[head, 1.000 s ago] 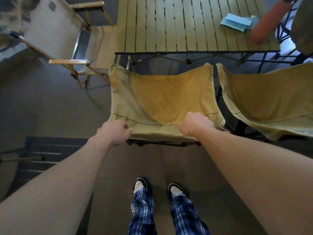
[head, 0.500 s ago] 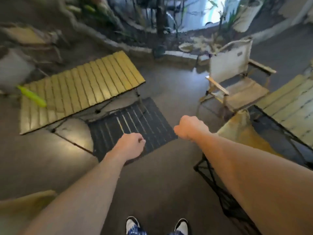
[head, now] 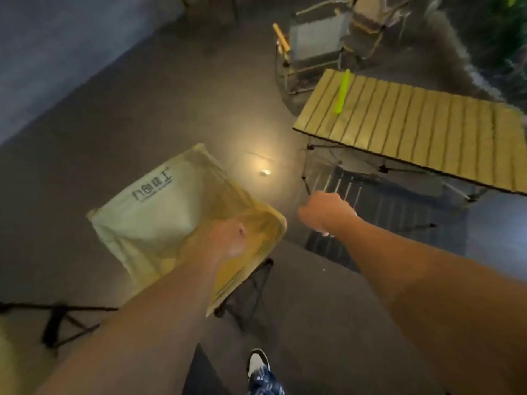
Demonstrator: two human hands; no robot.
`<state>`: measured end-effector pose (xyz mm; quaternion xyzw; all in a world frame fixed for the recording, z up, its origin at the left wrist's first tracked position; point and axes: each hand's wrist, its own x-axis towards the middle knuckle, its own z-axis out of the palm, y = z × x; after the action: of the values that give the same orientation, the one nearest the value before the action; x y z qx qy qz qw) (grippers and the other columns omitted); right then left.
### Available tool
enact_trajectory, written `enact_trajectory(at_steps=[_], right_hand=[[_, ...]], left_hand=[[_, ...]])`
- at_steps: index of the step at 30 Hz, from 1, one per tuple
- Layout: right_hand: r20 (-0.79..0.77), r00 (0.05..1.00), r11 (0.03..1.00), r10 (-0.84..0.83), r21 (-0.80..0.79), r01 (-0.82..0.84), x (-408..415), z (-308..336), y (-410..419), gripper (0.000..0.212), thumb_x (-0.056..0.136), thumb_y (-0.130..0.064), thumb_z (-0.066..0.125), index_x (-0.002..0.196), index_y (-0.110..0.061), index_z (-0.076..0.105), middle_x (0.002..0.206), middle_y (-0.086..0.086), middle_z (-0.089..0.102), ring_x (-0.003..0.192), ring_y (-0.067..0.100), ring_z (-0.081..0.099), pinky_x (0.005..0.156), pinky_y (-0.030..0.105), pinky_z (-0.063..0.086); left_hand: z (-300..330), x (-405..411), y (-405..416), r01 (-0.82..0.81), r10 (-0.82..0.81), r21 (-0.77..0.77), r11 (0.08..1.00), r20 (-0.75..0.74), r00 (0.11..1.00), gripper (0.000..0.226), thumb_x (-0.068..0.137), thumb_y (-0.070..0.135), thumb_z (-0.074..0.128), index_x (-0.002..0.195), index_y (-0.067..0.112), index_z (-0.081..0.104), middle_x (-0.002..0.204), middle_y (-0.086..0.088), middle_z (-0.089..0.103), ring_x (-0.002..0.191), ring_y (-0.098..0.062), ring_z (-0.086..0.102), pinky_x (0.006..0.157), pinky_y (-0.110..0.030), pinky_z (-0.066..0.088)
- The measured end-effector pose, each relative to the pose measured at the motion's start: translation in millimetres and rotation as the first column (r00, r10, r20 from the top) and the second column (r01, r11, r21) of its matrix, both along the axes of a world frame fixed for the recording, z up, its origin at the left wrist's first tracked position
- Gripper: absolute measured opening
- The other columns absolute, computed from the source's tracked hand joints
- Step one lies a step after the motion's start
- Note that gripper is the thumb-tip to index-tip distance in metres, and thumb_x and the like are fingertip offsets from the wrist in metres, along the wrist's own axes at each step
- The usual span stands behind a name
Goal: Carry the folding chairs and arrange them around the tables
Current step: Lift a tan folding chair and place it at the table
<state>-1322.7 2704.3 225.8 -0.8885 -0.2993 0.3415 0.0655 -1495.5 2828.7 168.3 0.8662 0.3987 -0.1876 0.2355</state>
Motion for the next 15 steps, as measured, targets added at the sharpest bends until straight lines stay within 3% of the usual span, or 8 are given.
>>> enact_trajectory(at_steps=[2, 5, 7, 8, 10, 13, 15], right_hand=[[-0.014, 0.997, 0.997, 0.082, -0.012, -0.082, -29, -12, 50, 0.021, 0.089, -0.024, 0.05, 0.075, -0.008, 0.051, 0.082, 0.012, 0.059, 0.074, 0.031, 0.061, 0.074, 0.039, 0.055], [-0.048, 0.975, 0.973, 0.217, -0.064, -0.22, -70, -37, 123, 0.019, 0.089, -0.024, 0.05, 0.078, -0.008, 0.052, 0.081, 0.011, 0.057, 0.071, 0.03, 0.06, 0.07, 0.038, 0.053], [-0.06, 0.958, 0.954, 0.279, -0.097, -0.284, -83, -51, 150, 0.019, 0.09, -0.022, 0.047, 0.083, -0.006, 0.053, 0.08, 0.01, 0.054, 0.067, 0.028, 0.055, 0.068, 0.037, 0.049], [-0.066, 0.949, 0.944, 0.308, -0.106, -0.314, -89, -61, 165, 0.02, 0.091, -0.022, 0.046, 0.085, -0.005, 0.054, 0.08, 0.009, 0.054, 0.067, 0.027, 0.055, 0.068, 0.037, 0.048], [-0.061, 0.923, 0.916, 0.38, -0.117, -0.385, -95, -80, 198, 0.02, 0.093, -0.025, 0.048, 0.091, -0.007, 0.054, 0.082, 0.008, 0.054, 0.075, 0.03, 0.057, 0.072, 0.038, 0.049], [-0.089, 0.888, 0.882, 0.45, -0.111, -0.458, -93, -104, 250, 0.02, 0.094, -0.026, 0.051, 0.101, -0.009, 0.059, 0.086, 0.009, 0.054, 0.081, 0.033, 0.055, 0.074, 0.038, 0.047], [-0.115, 0.878, 0.877, 0.465, -0.08, -0.474, -89, -116, 287, 0.015, 0.095, -0.024, 0.051, 0.094, -0.011, 0.057, 0.087, 0.008, 0.053, 0.082, 0.031, 0.053, 0.075, 0.037, 0.045]], left_hand=[[-15, -43, 37, -0.134, 0.133, -0.023, 0.991, -0.03, 0.991, 0.031, 0.095, 0.02, 0.037, 0.104, 0.014, 0.066, 0.11, -0.009, 0.064, 0.101, -0.029, 0.06, 0.087, -0.035, 0.049], [-40, -93, 85, -0.282, 0.279, -0.066, 0.957, -0.056, 0.959, 0.021, 0.093, 0.014, 0.038, 0.078, 0.015, 0.053, 0.084, -0.009, 0.054, 0.072, -0.022, 0.05, 0.066, -0.035, 0.04], [-48, -103, 102, -0.338, 0.331, -0.09, 0.937, -0.086, 0.94, 0.026, 0.093, 0.013, 0.036, 0.071, 0.009, 0.049, 0.071, -0.014, 0.048, 0.06, -0.024, 0.045, 0.059, -0.039, 0.034], [-50, -106, 112, -0.365, 0.353, -0.106, 0.925, -0.113, 0.929, 0.03, 0.095, 0.013, 0.035, 0.074, 0.004, 0.054, 0.073, -0.02, 0.052, 0.063, -0.03, 0.052, 0.059, -0.043, 0.037], [-57, -109, 139, -0.418, 0.403, -0.101, 0.903, -0.139, 0.904, 0.033, 0.098, 0.013, 0.036, 0.094, -0.004, 0.063, 0.095, -0.025, 0.063, 0.09, -0.037, 0.063, 0.072, -0.044, 0.048], [-65, -110, 180, -0.488, 0.483, -0.02, 0.873, -0.105, 0.869, 0.027, 0.096, 0.018, 0.043, 0.11, 0.01, 0.063, 0.118, -0.01, 0.063, 0.105, -0.031, 0.06, 0.077, -0.033, 0.049], [-70, -110, 202, -0.608, 0.606, -0.009, 0.794, -0.059, 0.793, 0.035, 0.096, 0.024, 0.044, 0.128, 0.016, 0.055, 0.127, -0.007, 0.058, 0.113, -0.029, 0.057, 0.086, -0.033, 0.05]])
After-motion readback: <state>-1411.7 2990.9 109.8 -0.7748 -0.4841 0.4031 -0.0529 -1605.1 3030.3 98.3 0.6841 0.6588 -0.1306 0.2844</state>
